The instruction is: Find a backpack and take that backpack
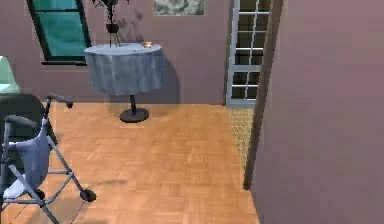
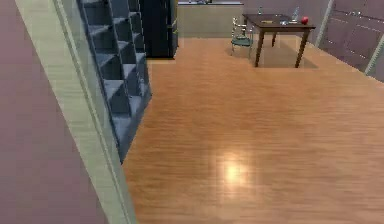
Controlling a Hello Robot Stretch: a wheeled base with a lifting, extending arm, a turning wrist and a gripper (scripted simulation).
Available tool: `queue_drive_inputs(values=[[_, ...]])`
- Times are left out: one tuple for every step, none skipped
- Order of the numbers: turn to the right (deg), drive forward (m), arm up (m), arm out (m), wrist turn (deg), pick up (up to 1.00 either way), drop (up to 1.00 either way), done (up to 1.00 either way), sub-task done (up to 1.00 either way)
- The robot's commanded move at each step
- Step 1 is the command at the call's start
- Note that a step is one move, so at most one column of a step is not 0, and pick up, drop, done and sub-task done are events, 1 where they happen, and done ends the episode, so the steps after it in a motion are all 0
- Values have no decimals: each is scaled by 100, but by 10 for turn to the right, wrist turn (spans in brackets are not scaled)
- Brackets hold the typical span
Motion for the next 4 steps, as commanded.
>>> queue_drive_inputs(values=[[0,100,0,0,0,0,0,0,0],[0,70,0,0,0,0,0,0,0],[270,0,0,0,0,0,0,0,0],[0,5,0,0,0,0,0,0,0]])
